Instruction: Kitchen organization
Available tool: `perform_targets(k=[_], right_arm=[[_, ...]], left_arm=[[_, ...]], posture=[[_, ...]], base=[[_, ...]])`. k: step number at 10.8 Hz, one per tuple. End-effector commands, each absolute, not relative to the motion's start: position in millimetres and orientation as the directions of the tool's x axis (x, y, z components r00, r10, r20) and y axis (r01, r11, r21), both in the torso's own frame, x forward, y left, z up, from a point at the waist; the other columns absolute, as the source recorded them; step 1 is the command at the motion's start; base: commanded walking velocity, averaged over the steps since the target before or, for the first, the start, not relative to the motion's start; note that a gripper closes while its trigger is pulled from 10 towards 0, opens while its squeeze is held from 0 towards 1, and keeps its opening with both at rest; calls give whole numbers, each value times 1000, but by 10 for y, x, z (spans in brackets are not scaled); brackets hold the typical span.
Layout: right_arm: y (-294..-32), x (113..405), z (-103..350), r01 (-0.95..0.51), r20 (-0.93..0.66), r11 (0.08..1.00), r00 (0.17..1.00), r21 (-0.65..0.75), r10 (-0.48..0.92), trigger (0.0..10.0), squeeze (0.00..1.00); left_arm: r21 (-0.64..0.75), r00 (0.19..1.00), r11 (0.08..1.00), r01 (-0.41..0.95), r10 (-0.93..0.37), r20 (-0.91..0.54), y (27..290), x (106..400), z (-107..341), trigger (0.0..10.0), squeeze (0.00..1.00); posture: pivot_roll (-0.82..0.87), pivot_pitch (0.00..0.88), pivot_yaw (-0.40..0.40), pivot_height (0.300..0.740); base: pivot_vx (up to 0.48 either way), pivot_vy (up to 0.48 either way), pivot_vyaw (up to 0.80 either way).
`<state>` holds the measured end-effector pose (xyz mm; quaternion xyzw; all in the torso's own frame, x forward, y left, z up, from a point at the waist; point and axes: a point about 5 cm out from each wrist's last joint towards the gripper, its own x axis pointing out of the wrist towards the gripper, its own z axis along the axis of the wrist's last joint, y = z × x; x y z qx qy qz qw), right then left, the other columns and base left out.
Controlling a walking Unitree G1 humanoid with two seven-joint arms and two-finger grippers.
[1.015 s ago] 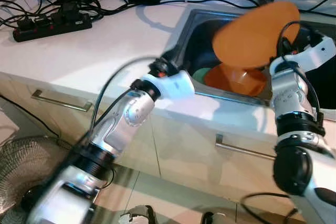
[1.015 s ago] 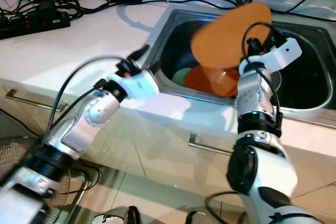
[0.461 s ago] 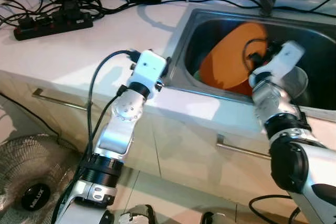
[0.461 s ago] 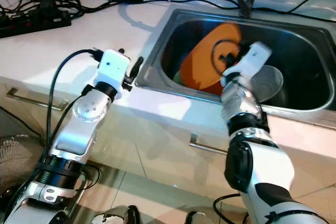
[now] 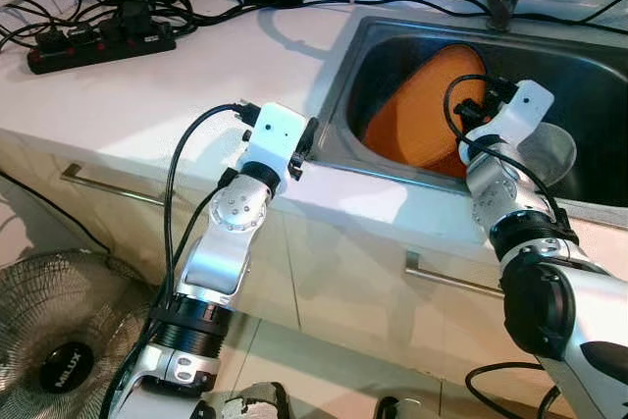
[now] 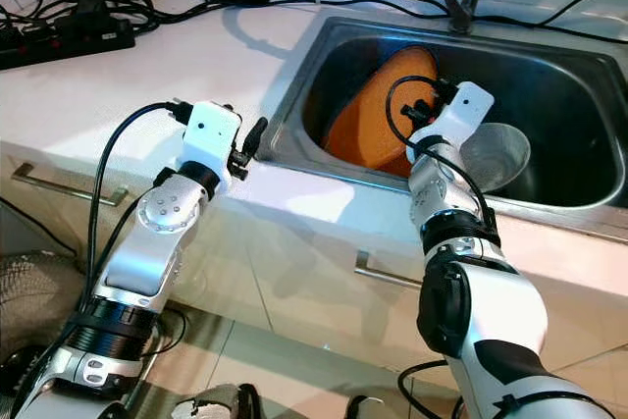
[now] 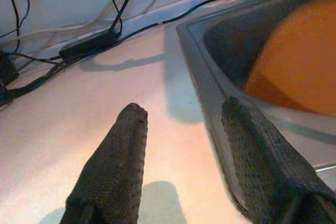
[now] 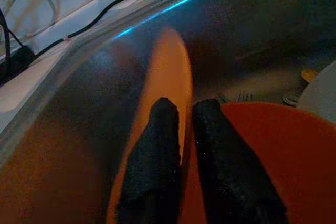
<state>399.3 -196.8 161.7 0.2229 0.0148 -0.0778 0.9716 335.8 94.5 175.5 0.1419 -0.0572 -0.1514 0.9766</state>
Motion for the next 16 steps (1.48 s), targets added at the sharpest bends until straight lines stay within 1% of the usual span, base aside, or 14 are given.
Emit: perform_targets(k=[1,2,3,4,5,6,7,8,9,10,11,12,14,16], right_arm=[[-1892,4003,1599,139,-74,898,990,417,-119,10000,1000],[-1884,4006,1608,134,-69,907,991,400,-116,10000,0],[-1882,4007,1609,133,-68,907,991,399,-116,10000,0],[-1880,4014,1655,124,-38,921,992,369,-118,10000,0],[-1866,4022,1730,101,17,950,994,297,-111,10000,0],[-1817,4023,1886,51,141,979,987,195,-80,10000,0],[-1788,3975,1984,14,252,988,966,151,-52,10000,0],[-1744,3870,2010,-23,342,992,940,122,-20,10000,0],[-1682,3716,1972,-46,400,996,916,81,10,10000,0],[-1644,3607,1933,-56,421,996,907,74,19,10000,0],[-1601,3464,1885,-67,440,998,896,7,57,10000,0],[-1610,3408,1848,-54,434,997,901,47,29,10000,0],[-1575,3383,1849,-42,422,997,906,64,11,10000,0],[-1510,3353,1893,-54,416,996,909,65,22,10000,0]], left_arm=[[288,951,920,267,-300,76,971,3343,1778,10000,0],[287,952,921,263,-295,76,978,3347,1779,10000,0],[287,953,922,260,-293,76,981,3349,1777,10000,0],[284,955,925,254,-286,79,985,3355,1768,10000,0],[279,956,929,242,-277,91,993,3357,1766,10000,0],[261,957,942,210,-252,142,1024,3359,1794,10000,0],[243,953,955,167,-219,208,1060,3357,1845,10000,0],[212,952,972,104,-159,263,1120,3354,1881,10000,0],[201,947,977,70,-129,296,1145,3340,1888,10000,0],[202,945,977,68,-128,302,1142,3335,1871,10000,0],[195,942,978,68,-128,311,1131,3325,1833,10000,0],[179,935,982,67,-124,333,1123,3300,1828,10000,0],[197,919,979,60,-131,371,1088,3275,1854,10000,0],[223,912,974,52,-137,387,1068,3284,1870,10000,0]], posture=[[115,74,35,740],[115,69,35,740],[114,65,35,740],[112,62,35,740],[105,57,34,740],[95,53,31,740],[79,49,29,740],[66,46,29,740],[45,42,30,740],[34,41,28,740],[23,49,26,740],[12,63,28,740],[11,71,31,740],[18,81,25,740]], base=[[0,0,0],[0,0,0],[0,0,0],[0,0,0],[0,0,0],[0,0,0],[0,0,0],[0,0,0],[0,0,0],[0,0,0],[0,0,0],[0,0,0],[0,0,0],[0,-480,0]])
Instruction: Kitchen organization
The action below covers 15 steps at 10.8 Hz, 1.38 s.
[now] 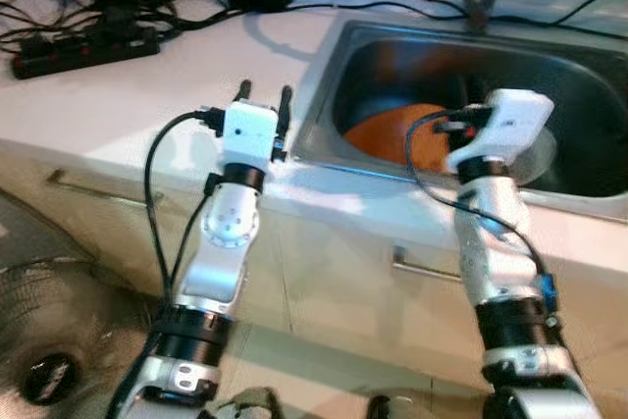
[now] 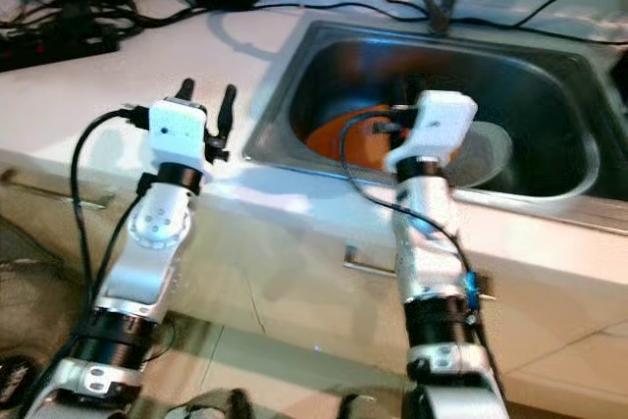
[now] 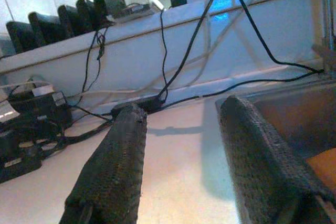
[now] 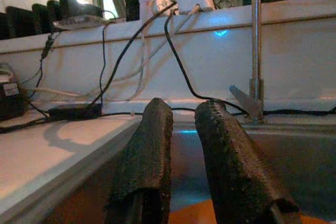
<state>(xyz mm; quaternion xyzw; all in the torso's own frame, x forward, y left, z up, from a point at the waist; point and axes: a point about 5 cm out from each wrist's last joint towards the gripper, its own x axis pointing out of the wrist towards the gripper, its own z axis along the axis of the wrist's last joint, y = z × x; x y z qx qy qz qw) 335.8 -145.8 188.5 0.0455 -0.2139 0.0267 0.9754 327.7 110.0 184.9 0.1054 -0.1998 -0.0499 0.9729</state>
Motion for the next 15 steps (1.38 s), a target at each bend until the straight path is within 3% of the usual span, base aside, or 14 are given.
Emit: perform_targets(k=[1,6,15], right_arm=[[-1502,3341,1907,-58,426,995,905,86,16,10000,0],[-1466,3330,1880,-58,392,993,920,98,15,10000,0],[-1544,3282,1850,-29,384,994,923,107,-15,10000,0]], left_arm=[[220,910,974,49,-135,393,1080,3283,1867,10000,0],[232,905,972,47,-140,402,1079,3290,1873,10000,0],[240,894,969,67,-165,416,1038,3282,1880,10000,0]], posture=[[17,82,25,740],[19,89,29,740],[14,89,33,740]], base=[[0,-480,0],[0,-480,0],[0,-480,-674]])
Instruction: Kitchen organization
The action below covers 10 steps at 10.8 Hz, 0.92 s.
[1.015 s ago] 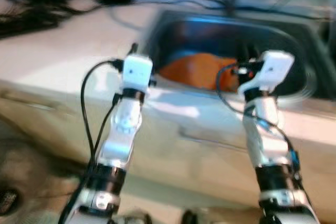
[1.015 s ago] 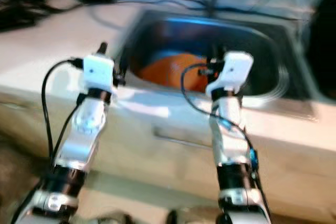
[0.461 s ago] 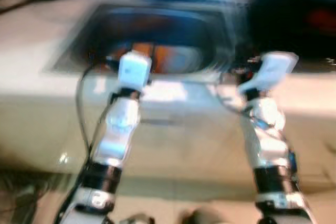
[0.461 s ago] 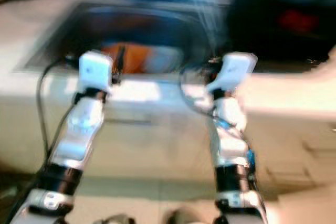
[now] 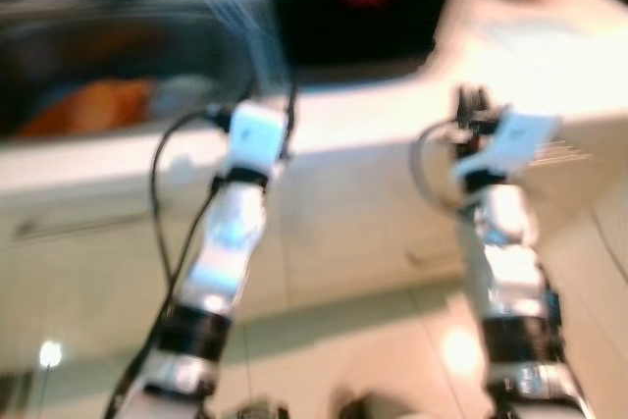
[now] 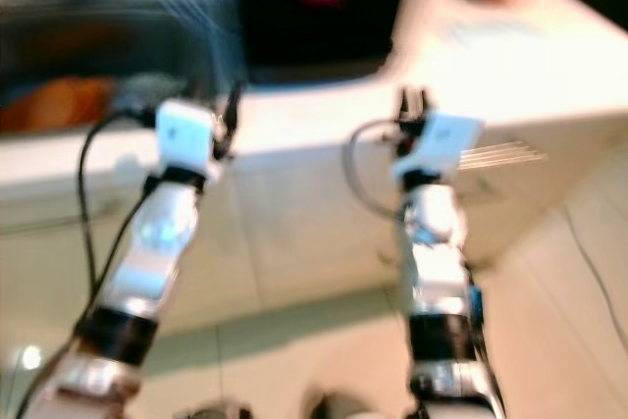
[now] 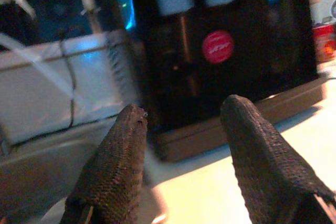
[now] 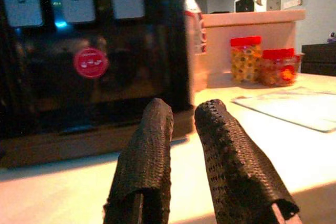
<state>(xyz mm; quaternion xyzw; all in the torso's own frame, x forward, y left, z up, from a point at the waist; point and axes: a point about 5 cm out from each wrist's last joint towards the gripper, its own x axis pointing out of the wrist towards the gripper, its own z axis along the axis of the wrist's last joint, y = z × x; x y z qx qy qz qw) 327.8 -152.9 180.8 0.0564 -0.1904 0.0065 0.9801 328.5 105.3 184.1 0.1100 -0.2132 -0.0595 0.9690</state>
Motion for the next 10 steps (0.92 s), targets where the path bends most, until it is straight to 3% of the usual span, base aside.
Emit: perform_targets(k=[1,5,10], right_arm=[[-1552,3286,1841,-25,381,994,924,106,-18,10000,0],[-1591,3290,1811,-4,368,995,929,101,-34,10000,0],[-1715,3317,1628,54,289,991,953,119,-87,10000,0]], left_arm=[[228,892,971,78,-170,419,1028,3278,1883,10000,0],[227,899,969,98,-184,397,1034,3285,1833,10000,0],[209,974,972,104,-142,177,1410,3345,1334,10000,0]], posture=[[15,90,33,740],[12,89,34,740],[12,90,32,740]], base=[[0,0,-725],[0,0,-742],[0,0,-755]])
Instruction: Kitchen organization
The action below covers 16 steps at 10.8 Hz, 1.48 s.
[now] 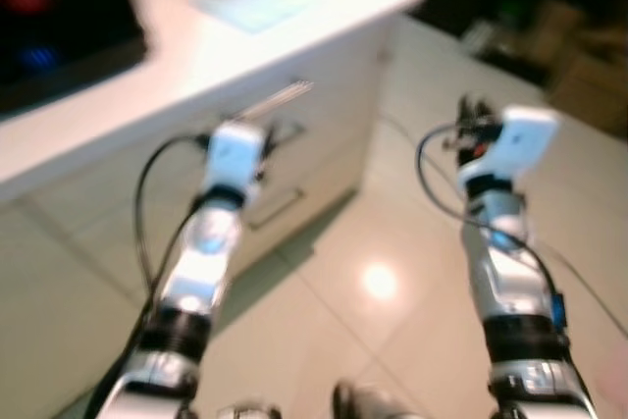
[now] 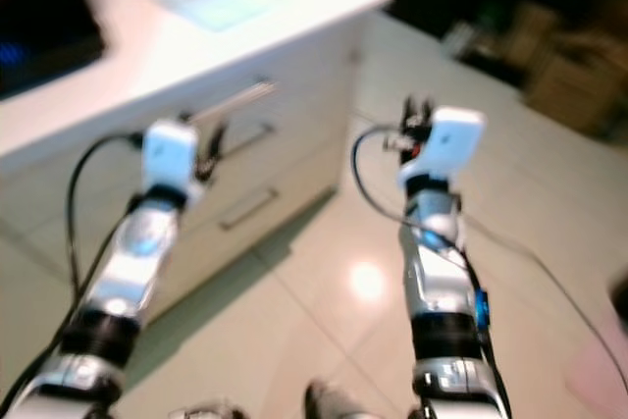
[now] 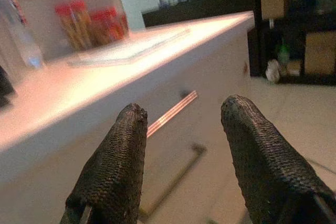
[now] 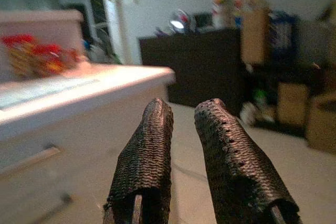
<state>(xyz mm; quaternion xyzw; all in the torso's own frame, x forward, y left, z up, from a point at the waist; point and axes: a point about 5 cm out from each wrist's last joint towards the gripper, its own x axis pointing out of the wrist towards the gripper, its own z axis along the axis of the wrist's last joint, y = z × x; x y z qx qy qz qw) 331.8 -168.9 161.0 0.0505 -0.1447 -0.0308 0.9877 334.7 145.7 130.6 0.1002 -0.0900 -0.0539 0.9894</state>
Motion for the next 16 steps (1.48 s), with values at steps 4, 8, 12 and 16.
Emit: perform_targets(k=[4,8,12,16], right_arm=[[-1953,3302,1068,147,68,983,986,112,-155,10000,0],[-2134,2978,234,209,-303,976,935,52,-184,10000,0],[-2209,2602,-219,259,-511,966,834,27,-209,10000,0],[-2208,2261,-504,280,-640,960,741,18,-204,10000,0]], left_arm=[[181,985,970,161,-148,-84,1575,3254,742,10000,0],[183,917,967,177,-95,-388,1733,2932,79,10000,0],[161,819,970,181,-58,-571,1849,2571,-312,10000,0],[159,743,972,172,-22,-669,1926,2273,-539,10000,0]], posture=[[13,83,29,740],[10,74,35,740],[8,66,46,740],[10,57,51,740]], base=[[0,0,-758],[0,0,-763],[0,0,-761],[0,0,-761]])
